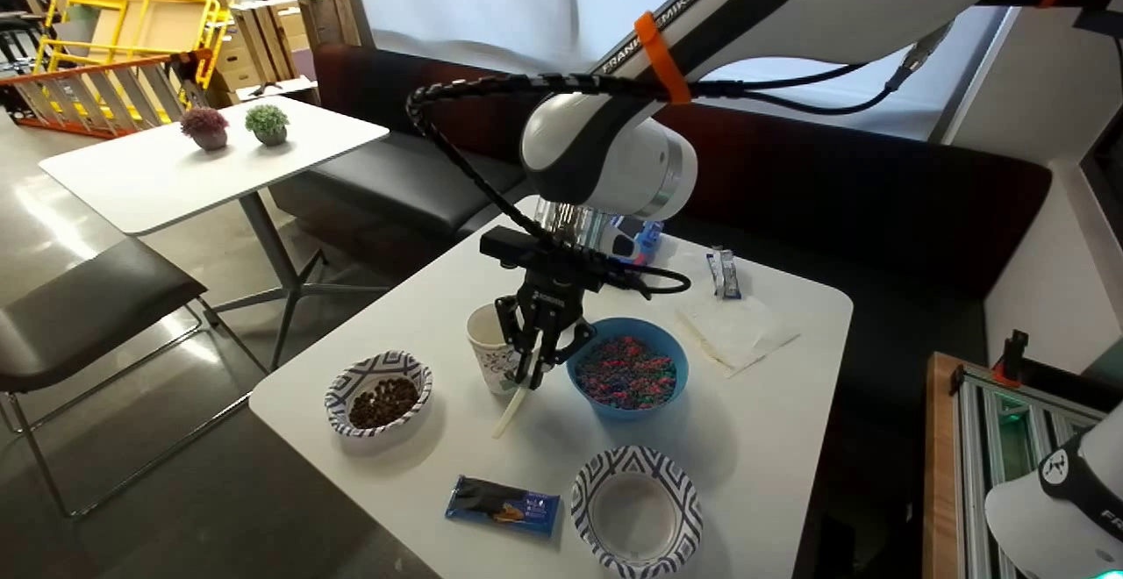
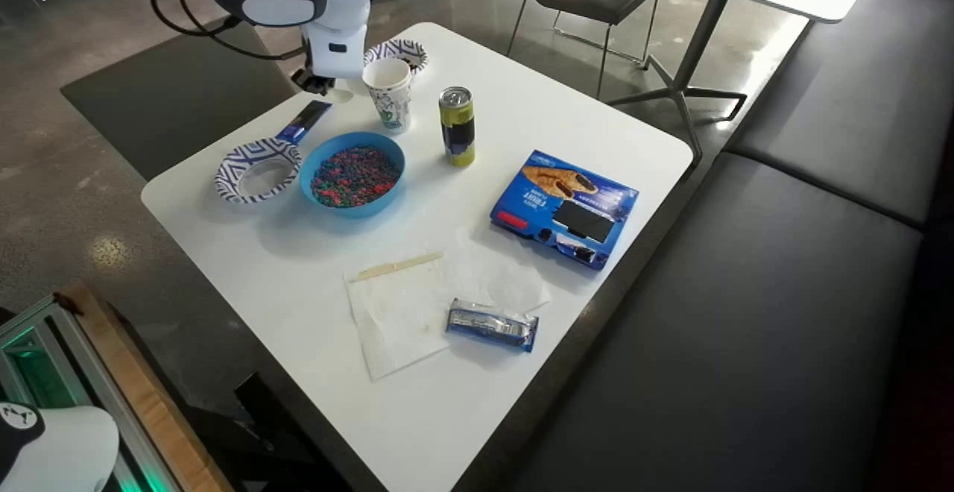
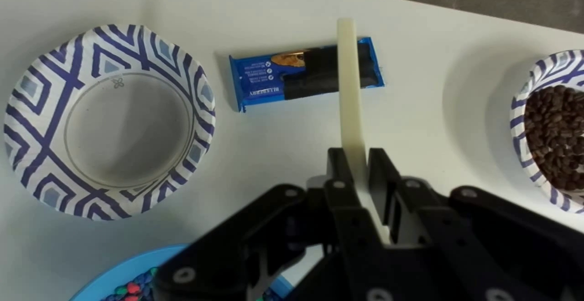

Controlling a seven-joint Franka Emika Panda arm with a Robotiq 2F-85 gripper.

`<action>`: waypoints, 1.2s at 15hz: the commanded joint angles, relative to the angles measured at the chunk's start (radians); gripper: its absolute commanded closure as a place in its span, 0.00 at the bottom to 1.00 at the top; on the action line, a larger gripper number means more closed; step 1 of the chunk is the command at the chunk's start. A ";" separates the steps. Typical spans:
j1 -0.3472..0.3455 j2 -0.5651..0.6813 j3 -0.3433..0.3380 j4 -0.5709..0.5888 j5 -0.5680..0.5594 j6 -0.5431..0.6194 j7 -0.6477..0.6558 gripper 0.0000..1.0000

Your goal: Move the white spoon to the back left.

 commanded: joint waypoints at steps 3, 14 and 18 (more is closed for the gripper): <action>0.056 0.054 -0.016 0.059 -0.075 0.000 0.145 0.96; 0.112 0.239 0.001 0.259 -0.125 0.109 0.302 0.96; 0.140 0.335 -0.003 0.346 -0.155 0.210 0.358 0.96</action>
